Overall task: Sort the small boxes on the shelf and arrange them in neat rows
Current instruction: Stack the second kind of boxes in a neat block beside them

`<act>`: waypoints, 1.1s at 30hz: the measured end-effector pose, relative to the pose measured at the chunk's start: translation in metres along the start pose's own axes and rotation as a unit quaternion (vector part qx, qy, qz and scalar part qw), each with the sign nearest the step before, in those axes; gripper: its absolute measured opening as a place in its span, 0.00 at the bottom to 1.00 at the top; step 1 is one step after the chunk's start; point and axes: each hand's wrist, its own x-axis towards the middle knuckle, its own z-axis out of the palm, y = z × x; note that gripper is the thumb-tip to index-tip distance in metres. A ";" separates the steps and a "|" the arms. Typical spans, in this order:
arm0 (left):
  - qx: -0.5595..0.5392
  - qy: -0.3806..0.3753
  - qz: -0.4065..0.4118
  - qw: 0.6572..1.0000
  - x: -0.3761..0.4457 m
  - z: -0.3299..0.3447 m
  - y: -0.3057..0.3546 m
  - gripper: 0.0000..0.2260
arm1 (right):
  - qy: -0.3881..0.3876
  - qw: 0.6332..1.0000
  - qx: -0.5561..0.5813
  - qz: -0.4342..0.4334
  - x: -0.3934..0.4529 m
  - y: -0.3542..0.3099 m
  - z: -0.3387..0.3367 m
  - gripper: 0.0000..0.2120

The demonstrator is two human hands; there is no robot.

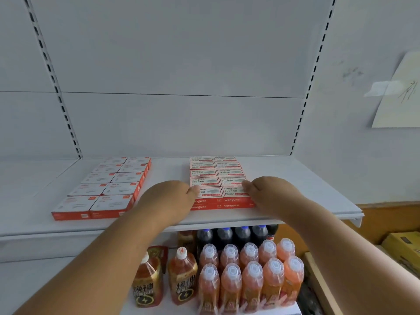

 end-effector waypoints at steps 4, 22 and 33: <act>-0.033 0.086 0.007 0.996 -0.012 -0.002 -0.003 0.18 | 0.099 0.994 0.046 -0.030 -0.006 0.009 0.003 0.23; -0.057 0.156 0.172 0.971 -0.014 0.011 -0.005 0.20 | 0.164 0.959 0.076 -0.219 -0.009 0.017 0.013 0.23; -0.093 0.129 0.185 0.970 -0.007 0.012 -0.004 0.20 | 0.102 0.969 0.124 -0.185 -0.005 0.013 0.006 0.22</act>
